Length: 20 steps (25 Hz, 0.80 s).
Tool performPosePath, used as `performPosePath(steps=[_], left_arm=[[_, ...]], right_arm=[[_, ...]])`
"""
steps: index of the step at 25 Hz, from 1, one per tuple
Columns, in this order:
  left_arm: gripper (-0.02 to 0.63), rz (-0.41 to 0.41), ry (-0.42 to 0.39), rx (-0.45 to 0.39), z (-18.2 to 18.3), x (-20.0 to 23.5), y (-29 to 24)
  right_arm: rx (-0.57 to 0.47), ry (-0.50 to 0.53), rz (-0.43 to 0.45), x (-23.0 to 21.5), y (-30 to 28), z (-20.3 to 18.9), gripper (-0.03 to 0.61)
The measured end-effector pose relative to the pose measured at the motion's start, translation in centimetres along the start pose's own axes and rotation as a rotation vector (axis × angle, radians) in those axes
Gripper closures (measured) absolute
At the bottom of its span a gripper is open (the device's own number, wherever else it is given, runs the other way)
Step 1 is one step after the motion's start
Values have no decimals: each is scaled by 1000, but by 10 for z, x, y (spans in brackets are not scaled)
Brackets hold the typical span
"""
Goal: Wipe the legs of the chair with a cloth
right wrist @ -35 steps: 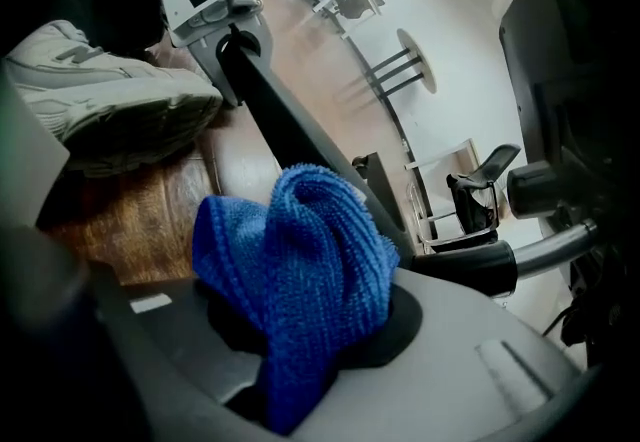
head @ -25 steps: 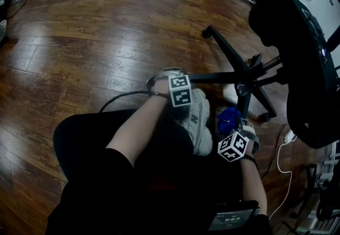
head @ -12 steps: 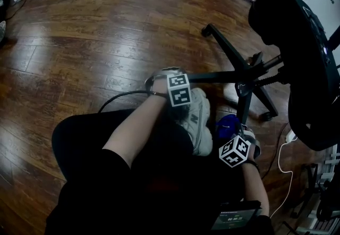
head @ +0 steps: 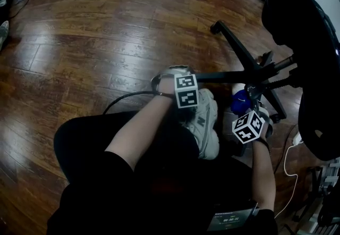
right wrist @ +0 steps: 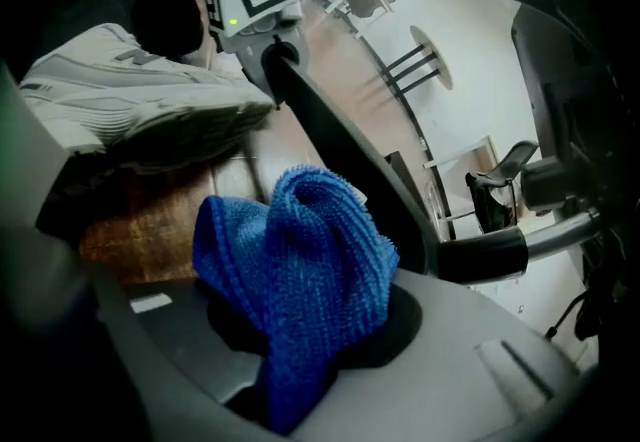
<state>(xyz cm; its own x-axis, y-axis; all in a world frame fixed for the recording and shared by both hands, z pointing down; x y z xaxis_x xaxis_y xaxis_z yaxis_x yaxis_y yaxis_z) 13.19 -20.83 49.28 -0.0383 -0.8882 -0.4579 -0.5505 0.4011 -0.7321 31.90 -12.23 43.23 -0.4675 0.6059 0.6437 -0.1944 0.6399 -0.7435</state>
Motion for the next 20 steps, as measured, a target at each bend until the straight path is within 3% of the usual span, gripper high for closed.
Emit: performPosePath(steps=[7,10,20], left_arm=[[537,6,-17,-1,0,2,-2],[537,8,-17,-3,0,3,-2],[537,15,-10,6,-2,0,-1]], right_arm=[[-7,-20,-78,-37,-22,18,472],[5,20,-76,-34,-22,18,472],[26,100,-13,55,25,-20,472]])
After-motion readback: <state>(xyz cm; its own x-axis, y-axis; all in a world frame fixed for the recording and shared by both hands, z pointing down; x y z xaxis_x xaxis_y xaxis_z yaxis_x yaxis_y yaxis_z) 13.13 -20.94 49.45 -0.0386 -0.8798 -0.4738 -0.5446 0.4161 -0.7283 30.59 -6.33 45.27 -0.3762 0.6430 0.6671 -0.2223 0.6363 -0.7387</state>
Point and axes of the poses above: the fingertips, and each gripper's own axes: y backward along the fingers, x to its left, z out of its top, the point moved 5 cm from there along y, backward along the fingers, and after that the axes turned 8 degrees about -y, right-handed, at the moved point
